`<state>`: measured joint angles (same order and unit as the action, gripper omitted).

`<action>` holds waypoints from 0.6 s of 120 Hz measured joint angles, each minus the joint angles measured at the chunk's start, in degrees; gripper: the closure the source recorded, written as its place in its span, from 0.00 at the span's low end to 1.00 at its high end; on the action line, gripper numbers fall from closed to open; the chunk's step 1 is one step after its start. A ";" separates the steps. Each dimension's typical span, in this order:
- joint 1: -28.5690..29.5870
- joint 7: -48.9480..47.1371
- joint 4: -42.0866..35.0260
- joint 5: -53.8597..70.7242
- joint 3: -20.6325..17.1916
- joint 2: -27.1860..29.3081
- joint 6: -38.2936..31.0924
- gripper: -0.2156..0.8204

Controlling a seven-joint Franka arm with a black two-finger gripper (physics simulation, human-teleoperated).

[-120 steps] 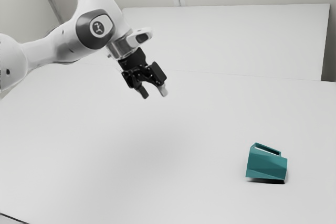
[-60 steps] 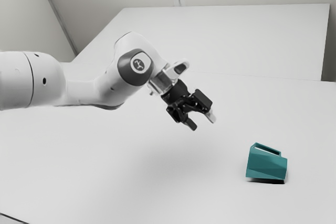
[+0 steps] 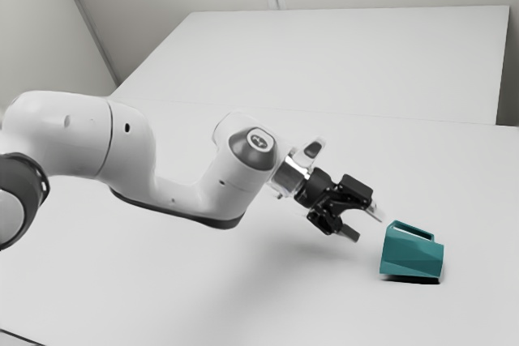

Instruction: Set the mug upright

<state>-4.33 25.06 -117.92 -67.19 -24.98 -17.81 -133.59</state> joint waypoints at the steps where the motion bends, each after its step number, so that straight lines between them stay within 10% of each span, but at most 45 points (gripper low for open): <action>1: -0.14 0.18 0.12 -0.14 -0.01 -0.27 -0.08 0.21; 72: -6.87 9.65 3.19 -13.04 -0.06 -5.43 -5.86 0.30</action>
<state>-11.20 34.71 -114.73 -80.23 -25.04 -23.24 -139.45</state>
